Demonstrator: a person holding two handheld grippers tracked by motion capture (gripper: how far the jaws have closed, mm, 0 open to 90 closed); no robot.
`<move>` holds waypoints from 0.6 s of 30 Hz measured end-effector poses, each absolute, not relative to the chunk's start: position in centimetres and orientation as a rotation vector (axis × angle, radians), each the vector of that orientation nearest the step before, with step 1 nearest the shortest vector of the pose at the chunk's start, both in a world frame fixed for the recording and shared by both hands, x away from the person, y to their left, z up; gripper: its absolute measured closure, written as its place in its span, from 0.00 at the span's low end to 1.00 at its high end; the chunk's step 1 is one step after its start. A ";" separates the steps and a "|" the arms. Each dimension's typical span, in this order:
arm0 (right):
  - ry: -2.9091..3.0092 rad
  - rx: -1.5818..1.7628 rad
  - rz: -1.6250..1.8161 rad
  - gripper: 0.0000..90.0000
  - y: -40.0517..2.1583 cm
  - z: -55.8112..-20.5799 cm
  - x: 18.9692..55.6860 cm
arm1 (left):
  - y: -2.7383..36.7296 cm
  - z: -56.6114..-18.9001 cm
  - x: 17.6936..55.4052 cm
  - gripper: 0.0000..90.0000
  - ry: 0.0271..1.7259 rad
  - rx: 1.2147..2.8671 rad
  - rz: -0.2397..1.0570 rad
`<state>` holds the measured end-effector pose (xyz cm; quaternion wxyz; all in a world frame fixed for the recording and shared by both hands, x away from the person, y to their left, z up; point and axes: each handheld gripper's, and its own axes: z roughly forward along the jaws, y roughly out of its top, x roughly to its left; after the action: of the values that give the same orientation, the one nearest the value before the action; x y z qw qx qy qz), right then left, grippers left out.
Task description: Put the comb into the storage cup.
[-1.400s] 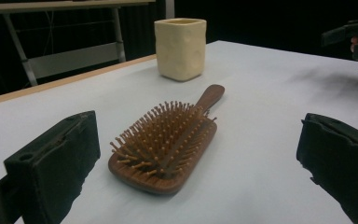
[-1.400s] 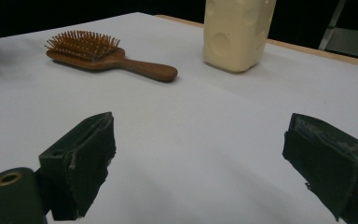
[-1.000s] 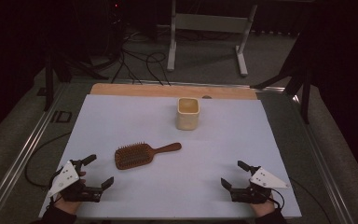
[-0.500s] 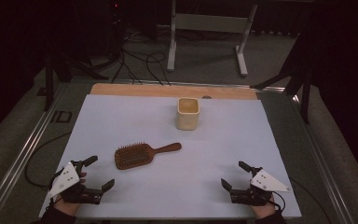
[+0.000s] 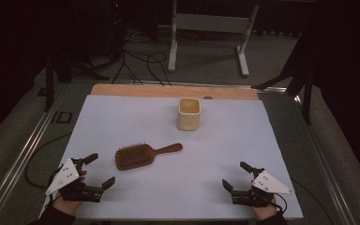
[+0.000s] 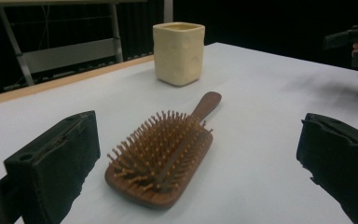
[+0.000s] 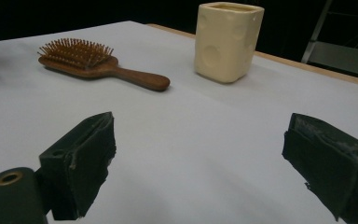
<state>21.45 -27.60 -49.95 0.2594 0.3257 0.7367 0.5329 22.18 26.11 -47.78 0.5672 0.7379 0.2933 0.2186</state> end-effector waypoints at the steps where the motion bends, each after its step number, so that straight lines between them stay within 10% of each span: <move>1: 1.994 0.880 1.441 0.10 -27.6 -49.9 21.4 | 26.1 -47.6 22.2 0.00 0.690 1.733 0.507; 18: 1.977 0.874 1.452 0.10 -27.5 -49.7 21.3 | 25.1 -44.4 23.8 0.00 0.675 1.802 0.466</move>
<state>21.32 -27.55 -49.70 0.2656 0.3237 0.7320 0.5375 23.84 25.05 -44.40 0.5488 0.7609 0.2849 0.1968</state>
